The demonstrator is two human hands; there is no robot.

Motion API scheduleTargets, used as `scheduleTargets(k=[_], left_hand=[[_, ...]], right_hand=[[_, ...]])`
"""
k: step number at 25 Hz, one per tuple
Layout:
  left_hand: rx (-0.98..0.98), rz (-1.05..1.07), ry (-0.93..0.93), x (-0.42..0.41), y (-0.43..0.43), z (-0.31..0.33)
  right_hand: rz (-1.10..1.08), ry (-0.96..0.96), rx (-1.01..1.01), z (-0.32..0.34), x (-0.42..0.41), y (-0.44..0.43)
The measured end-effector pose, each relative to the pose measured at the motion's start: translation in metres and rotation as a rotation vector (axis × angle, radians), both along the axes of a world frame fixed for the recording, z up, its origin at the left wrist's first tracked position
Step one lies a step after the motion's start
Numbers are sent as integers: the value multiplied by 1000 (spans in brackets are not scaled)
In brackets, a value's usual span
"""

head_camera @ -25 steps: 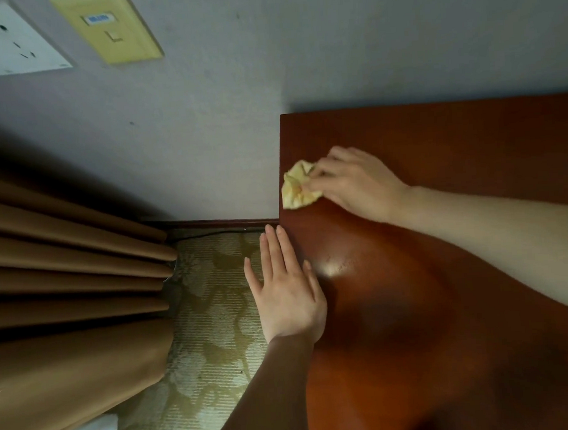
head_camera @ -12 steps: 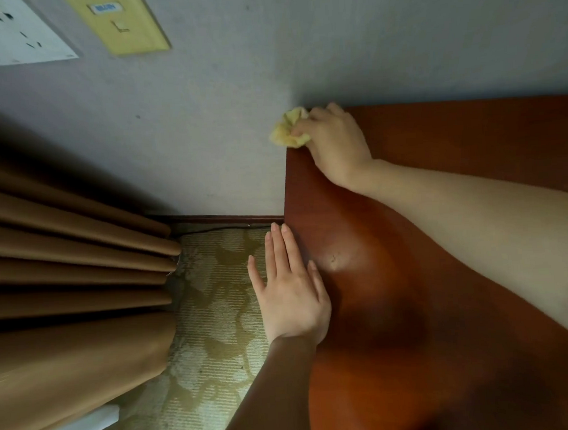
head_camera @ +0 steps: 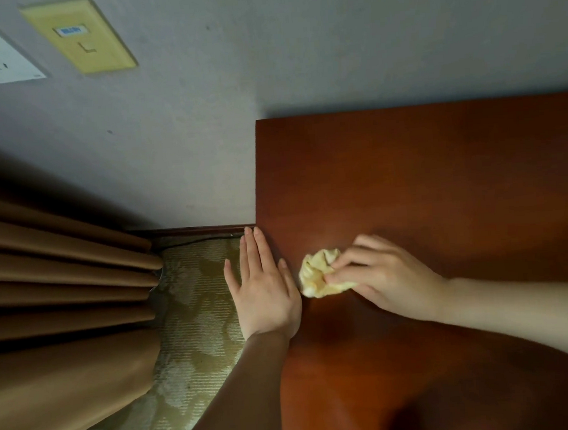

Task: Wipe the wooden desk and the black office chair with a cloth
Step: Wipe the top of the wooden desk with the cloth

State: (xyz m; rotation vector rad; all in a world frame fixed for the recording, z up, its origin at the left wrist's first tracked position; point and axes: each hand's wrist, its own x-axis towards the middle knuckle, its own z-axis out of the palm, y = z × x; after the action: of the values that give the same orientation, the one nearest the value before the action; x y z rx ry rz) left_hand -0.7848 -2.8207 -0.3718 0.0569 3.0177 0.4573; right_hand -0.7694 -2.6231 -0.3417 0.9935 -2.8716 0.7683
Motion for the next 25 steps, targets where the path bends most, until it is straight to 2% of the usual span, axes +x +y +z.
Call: scheduleTargets(k=[3, 5, 7, 13, 18, 21, 25], left_hand=[[7, -2, 7, 1, 0, 0], [11, -5, 0, 1, 0, 0], [13, -8, -4, 0, 0, -1], [16, -6, 21, 1, 1, -1], [16, -9, 26, 0, 1, -2], [11, -10, 19, 0, 1, -3], [0, -10, 14, 0, 1, -3]], right_hand=[[126, 2, 61, 7, -4, 18], [97, 26, 55, 11, -28, 25], [-35, 32, 47, 12, -59, 33], [-625, 33, 130, 3, -149, 55], [-977, 74, 109, -9, -178, 49], [-928, 87, 91, -12, -172, 41], [-566, 62, 62, -3, -129, 42]])
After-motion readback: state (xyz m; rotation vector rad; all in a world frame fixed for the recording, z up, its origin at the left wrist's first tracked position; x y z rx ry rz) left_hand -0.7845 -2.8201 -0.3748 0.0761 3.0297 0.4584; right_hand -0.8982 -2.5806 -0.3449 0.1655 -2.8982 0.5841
